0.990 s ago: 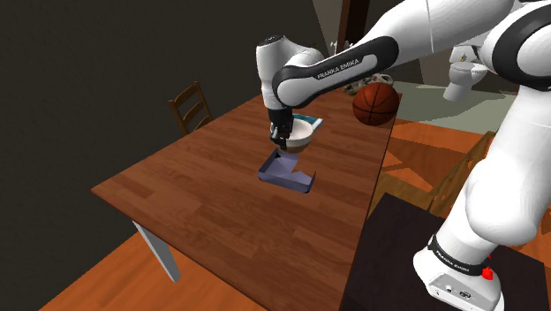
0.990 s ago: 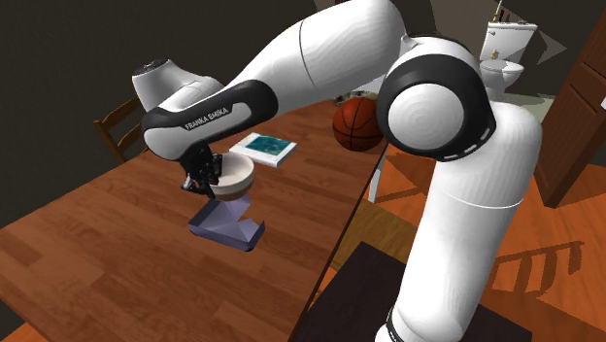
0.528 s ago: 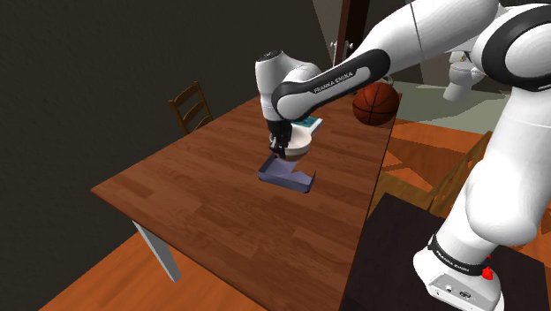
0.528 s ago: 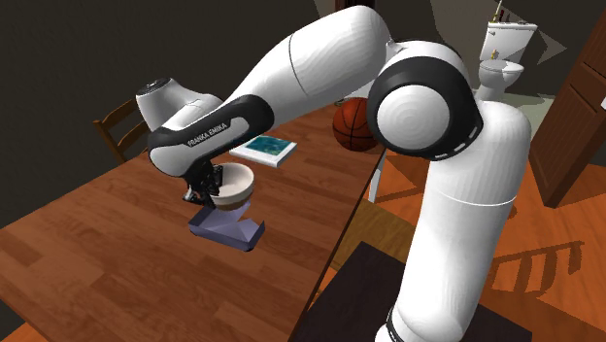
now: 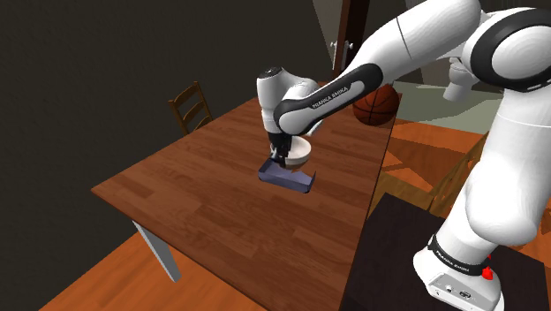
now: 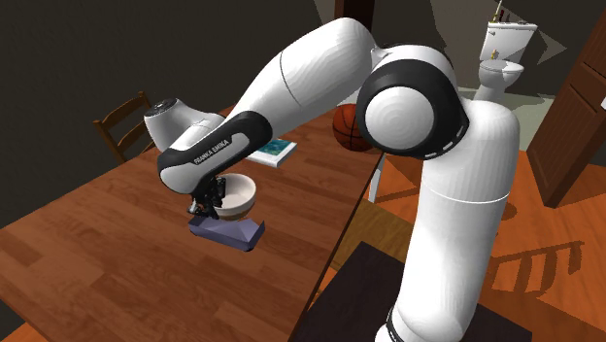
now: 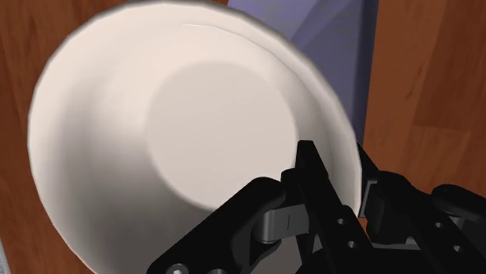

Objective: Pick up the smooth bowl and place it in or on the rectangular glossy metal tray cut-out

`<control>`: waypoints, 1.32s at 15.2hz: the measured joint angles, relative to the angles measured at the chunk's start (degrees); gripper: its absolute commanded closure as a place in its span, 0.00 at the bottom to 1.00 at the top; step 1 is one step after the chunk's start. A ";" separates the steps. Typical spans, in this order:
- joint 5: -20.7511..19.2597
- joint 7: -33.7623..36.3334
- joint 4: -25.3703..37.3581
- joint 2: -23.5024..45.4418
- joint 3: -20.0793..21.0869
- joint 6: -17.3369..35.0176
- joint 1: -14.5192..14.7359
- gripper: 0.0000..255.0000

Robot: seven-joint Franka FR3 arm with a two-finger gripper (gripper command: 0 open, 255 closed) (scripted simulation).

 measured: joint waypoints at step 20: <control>1.17 -0.61 3.69 -2.16 0.59 -5.73 0.50 0.00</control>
